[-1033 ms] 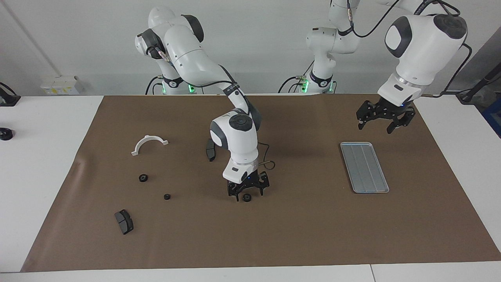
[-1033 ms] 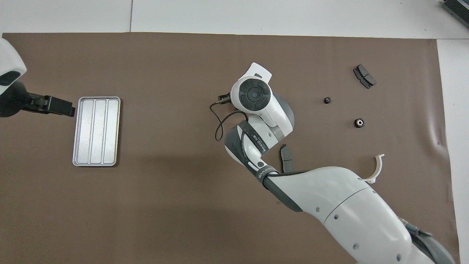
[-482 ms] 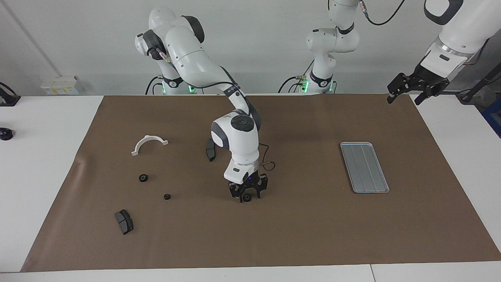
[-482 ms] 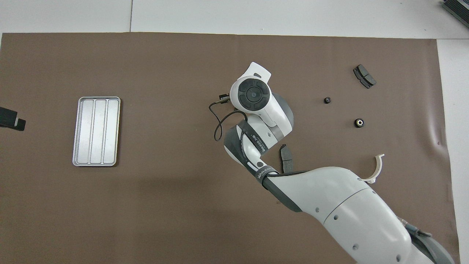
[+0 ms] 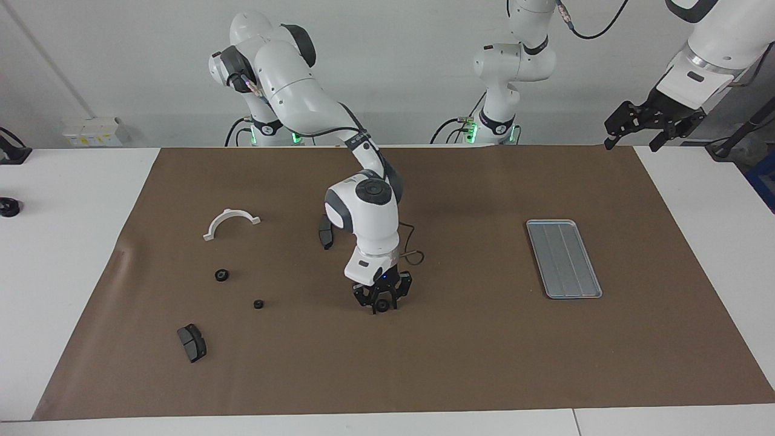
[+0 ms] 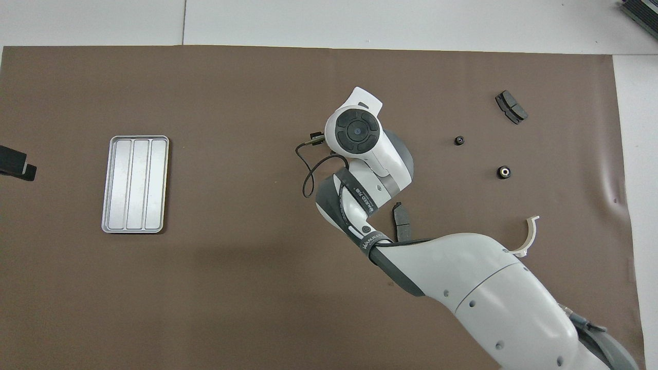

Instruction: Place bearing gear from tray to pile

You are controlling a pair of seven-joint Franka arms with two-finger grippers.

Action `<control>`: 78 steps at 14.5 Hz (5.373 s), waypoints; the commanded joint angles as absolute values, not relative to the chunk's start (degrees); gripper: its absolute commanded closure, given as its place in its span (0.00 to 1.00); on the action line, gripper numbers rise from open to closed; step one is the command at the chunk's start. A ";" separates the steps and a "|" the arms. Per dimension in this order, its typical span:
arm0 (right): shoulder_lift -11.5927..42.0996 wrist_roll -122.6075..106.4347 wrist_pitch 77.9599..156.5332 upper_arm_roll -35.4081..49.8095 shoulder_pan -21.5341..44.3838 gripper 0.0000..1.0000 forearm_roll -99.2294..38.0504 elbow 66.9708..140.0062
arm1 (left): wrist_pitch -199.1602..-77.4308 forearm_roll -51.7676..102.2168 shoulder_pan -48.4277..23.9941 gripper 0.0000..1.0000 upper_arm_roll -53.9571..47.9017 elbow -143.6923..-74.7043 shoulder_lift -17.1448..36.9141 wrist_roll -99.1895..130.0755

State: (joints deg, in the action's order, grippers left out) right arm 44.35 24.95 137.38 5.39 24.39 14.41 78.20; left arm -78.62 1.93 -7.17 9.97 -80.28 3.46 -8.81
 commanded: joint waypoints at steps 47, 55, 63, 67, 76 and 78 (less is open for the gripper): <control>2.48 9.67 110.41 5.45 -1.66 0.00 2.29 102.14 | -87.19 3.34 1.32 0.00 2.29 -90.44 -4.57 -4.31; -0.79 7.83 91.06 5.36 -5.71 0.00 1.50 90.61 | -86.31 -0.70 -1.32 0.00 2.11 -90.35 -4.57 -4.83; -1.58 8.35 85.26 -5.96 3.94 0.00 -2.37 90.00 | -86.40 -0.88 -0.79 0.00 1.76 -90.70 -4.66 -4.74; -2.02 7.65 85.34 -7.47 5.80 0.00 -1.41 90.70 | -86.31 -0.88 -0.79 0.00 1.76 -91.05 -4.83 -4.66; -3.60 4.83 88.95 -7.03 8.09 0.00 3.17 92.99 | -86.31 -0.79 -0.70 0.00 1.93 -91.05 -4.83 -4.57; -3.69 5.01 87.98 -7.12 8.00 0.00 2.64 92.99 | -86.31 -0.79 -0.70 0.00 1.93 -91.05 -4.83 -4.66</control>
State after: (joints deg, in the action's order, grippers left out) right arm -2.12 5.76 87.54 -7.03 8.14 2.69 91.18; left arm -86.01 0.47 -0.27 1.63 -89.62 -3.60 -4.93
